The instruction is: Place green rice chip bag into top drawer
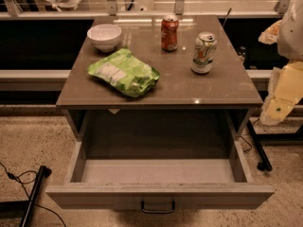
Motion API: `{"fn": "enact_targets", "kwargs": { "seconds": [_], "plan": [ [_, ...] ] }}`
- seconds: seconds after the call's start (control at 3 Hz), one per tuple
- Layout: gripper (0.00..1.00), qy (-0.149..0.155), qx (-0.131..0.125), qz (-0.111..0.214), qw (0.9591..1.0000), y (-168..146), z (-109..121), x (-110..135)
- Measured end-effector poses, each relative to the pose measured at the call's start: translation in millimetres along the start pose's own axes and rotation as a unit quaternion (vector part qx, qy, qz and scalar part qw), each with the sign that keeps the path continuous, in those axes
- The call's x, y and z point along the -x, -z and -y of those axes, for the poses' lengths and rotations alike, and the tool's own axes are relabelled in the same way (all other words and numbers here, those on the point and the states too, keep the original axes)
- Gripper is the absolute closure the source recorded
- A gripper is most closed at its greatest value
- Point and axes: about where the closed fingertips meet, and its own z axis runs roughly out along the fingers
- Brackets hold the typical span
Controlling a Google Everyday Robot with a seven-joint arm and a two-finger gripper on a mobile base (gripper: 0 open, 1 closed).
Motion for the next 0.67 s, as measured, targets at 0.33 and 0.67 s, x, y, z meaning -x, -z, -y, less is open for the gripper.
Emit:
{"fn": "enact_targets", "kwargs": {
  "seconds": [0.33,0.67],
  "plan": [
    [0.00,0.000,0.000,0.000,1.0000,0.0,0.0,0.0],
    [0.00,0.012,0.026,0.040,0.9988,-17.1,17.8,40.2]
  ]
}}
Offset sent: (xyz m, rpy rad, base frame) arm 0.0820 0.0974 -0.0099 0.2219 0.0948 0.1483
